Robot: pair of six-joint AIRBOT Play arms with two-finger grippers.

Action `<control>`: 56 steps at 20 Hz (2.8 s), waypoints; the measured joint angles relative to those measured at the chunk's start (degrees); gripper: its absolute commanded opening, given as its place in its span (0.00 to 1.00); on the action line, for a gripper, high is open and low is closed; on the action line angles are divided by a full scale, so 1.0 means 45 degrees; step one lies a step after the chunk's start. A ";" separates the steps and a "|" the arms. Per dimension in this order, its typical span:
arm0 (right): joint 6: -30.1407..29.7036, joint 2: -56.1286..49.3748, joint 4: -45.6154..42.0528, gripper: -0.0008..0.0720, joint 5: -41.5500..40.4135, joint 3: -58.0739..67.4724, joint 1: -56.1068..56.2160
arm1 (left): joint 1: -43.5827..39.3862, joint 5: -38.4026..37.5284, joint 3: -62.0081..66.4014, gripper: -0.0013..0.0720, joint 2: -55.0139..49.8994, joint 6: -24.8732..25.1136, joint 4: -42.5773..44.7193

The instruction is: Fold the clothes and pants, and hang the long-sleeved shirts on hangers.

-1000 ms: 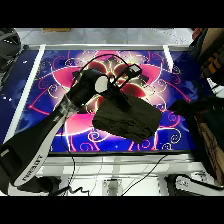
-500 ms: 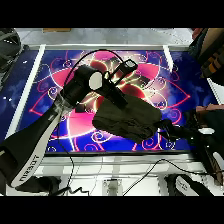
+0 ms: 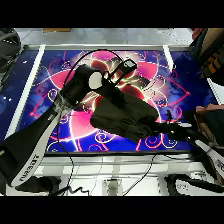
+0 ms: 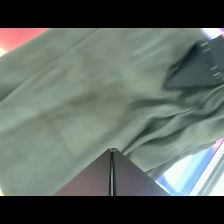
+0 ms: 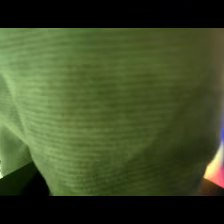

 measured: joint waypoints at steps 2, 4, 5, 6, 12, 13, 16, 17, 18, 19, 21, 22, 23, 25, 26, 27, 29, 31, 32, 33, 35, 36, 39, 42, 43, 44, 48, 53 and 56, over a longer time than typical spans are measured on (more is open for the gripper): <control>-0.0612 -0.0758 0.0223 0.04 -0.0656 0.1010 0.0971 | 0.0039 -0.0126 0.0000 0.04 0.0010 0.0039 0.0165; -0.0986 -0.1073 0.0500 0.05 -0.1175 0.2123 0.1569 | 0.0121 -0.0335 0.0000 0.04 0.0068 0.0049 0.0704; -0.1122 -0.1117 0.0559 0.05 -0.1243 0.2769 0.1734 | 0.0180 -0.0427 0.0000 0.04 0.0121 0.0053 0.1122; -0.1224 -0.1117 0.0612 0.05 -0.1277 0.3419 0.1792 | 0.0267 -0.0544 0.0000 0.04 0.0214 0.0058 0.1593; -0.1409 0.0345 0.0597 0.05 -0.0777 0.7689 0.0112 | 0.1724 -0.0758 0.0000 0.04 0.1336 -0.0267 0.3774; -0.1355 0.0753 0.0495 0.05 -0.0486 0.8267 -0.0457 | 0.2093 -0.0777 0.0000 0.04 0.1593 -0.0340 0.3934; -0.0209 0.2288 -0.0253 0.05 0.0073 0.9670 -0.2725 | 0.3492 -0.0806 0.0000 0.04 0.2492 -0.0408 0.4303; 0.0359 0.2803 -0.0845 0.05 0.0185 0.9933 -0.3546 | 0.4046 -0.0845 0.0000 0.04 0.2817 -0.0437 0.4410; 0.1069 0.3371 -0.1588 0.05 0.0452 1.0142 -0.4478 | 0.4575 -0.0981 0.0000 0.04 0.3099 -0.0442 0.4469; 0.1807 0.3871 -0.2429 0.05 0.0627 1.0282 -0.5362 | 0.5100 -0.1132 0.0000 0.04 0.3361 -0.0447 0.4507; 0.3512 0.4809 -0.4590 0.05 0.1253 1.0467 -0.7378 | 0.6217 -0.1593 0.0005 0.04 0.3847 -0.0466 0.4551; 0.4245 0.5168 -0.5591 0.05 0.1622 1.0516 -0.8320 | 0.6703 -0.1807 0.0000 0.04 0.4031 -0.0471 0.4580; 0.4964 0.5464 -0.6538 0.05 0.2064 1.0559 -0.9287 | 0.7184 -0.2040 0.0005 0.04 0.4206 -0.0471 0.4585; 0.6305 0.5877 -0.8417 0.05 0.3434 1.0598 -1.1268 | 0.7970 -0.2361 0.0005 0.04 0.4464 -0.0466 0.4585; 0.6834 0.6003 -0.9258 0.05 0.4231 1.0622 -1.2235 | 0.8267 -0.2467 0.0005 0.04 0.4551 -0.0461 0.4585; 0.7203 0.6101 -0.9981 0.05 0.4974 1.0632 -1.3066 | 0.8476 -0.2521 0.0005 0.04 0.4619 -0.0457 0.4575; 0.7718 0.6203 -1.1458 0.05 0.6373 1.0637 -1.4518 | 0.8757 -0.2657 0.0005 0.04 0.4692 -0.0447 0.4537; 0.8024 0.6271 -1.2896 0.05 0.7417 1.0618 -1.5650 | 0.8898 -0.2705 0.0005 0.04 0.4721 -0.0447 0.4342; 0.8111 0.6275 -1.3430 0.14 0.7825 1.0588 -1.6028 | 0.8942 -0.2720 0.0005 0.04 0.4721 -0.0442 0.4211; 0.8194 0.6285 -1.3857 0.53 0.8072 1.0574 -1.6330 | 0.8966 -0.2739 0.0005 0.04 0.4726 -0.0437 0.4099; 0.8330 0.6266 -1.4440 0.92 0.8238 1.0554 -1.6689 | 0.9010 -0.2725 0.0005 0.04 0.4736 -0.0442 0.4022; 0.8378 0.6246 -1.4625 0.92 0.8325 1.0545 -1.6806 | 0.9020 -0.2705 0.0005 0.04 0.4736 -0.0442 0.3983; 0.8480 0.6164 -1.4872 0.79 0.8223 1.0535 -1.6922 | 0.9039 -0.2691 0.0005 0.04 0.4736 -0.0442 0.3915; 0.8738 0.5965 -1.4693 0.52 0.8145 1.0530 -1.6174 | 0.9039 -0.2671 0.0005 0.04 0.4736 -0.0442 0.3876; 0.8772 0.5858 -1.4469 0.41 0.8077 1.0530 -1.5557 | 0.9044 -0.2667 0.0005 0.04 0.4736 -0.0442 0.3876; 0.8777 0.5746 -1.4362 0.29 0.7966 1.0530 -1.4761 | 0.9044 -0.2662 0.0005 0.04 0.4736 -0.0442 0.3876; 0.8199 0.5212 -1.4236 0.05 0.7329 1.0530 -1.0516 | 0.9044 -0.2662 0.0005 0.04 0.4736 -0.0442 0.3871; 0.7271 0.4357 -1.4358 0.05 0.5246 1.0530 -0.3939 | 0.9044 -0.2662 0.0005 0.04 0.4736 -0.0442 0.3857; 0.6611 0.3575 -1.4897 0.05 0.4036 1.0530 -0.0544 | 0.9044 -0.2662 0.0005 0.04 0.4736 -0.0442 0.3842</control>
